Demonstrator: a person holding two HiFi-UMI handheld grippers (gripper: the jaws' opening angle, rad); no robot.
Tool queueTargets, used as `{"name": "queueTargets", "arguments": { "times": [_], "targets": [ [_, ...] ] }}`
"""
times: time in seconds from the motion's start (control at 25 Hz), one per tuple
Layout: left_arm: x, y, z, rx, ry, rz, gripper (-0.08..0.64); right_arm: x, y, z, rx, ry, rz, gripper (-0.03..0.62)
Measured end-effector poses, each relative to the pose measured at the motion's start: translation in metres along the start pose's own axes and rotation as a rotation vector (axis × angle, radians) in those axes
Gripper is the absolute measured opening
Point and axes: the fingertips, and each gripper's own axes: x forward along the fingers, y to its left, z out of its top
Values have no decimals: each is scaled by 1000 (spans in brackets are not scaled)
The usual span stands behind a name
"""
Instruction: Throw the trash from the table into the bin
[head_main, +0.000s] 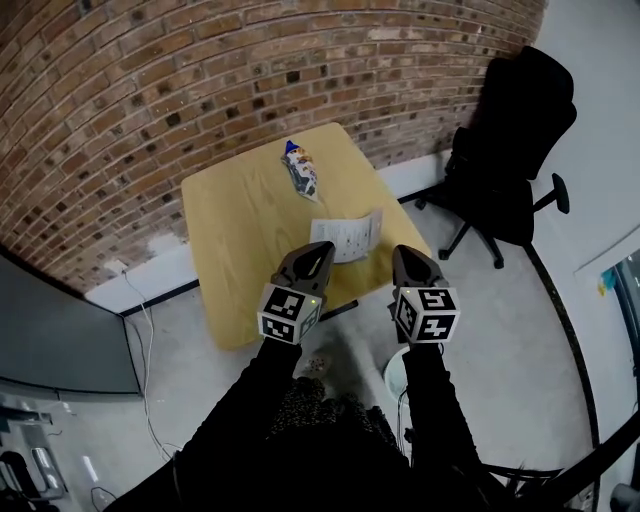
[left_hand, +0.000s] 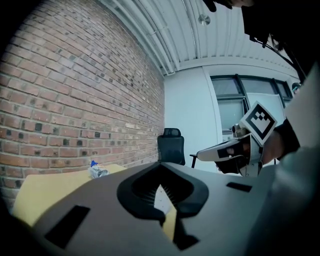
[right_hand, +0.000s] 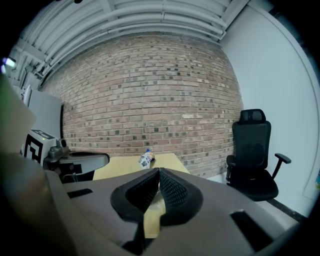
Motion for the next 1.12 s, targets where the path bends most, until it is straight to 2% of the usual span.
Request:
{"name": "queueTargets", "arguments": {
  "times": [0.68, 0.84, 1.12],
  "targets": [
    [21, 21, -7, 6, 23, -40, 6, 39, -6, 2, 26, 8, -44, 20],
    [26, 27, 0, 17, 14, -39, 6, 47, -12, 4, 52, -2, -80, 121],
    [32, 35, 3, 29, 13, -44, 6, 61, -18, 0, 101, 6, -110, 244]
  ]
}}
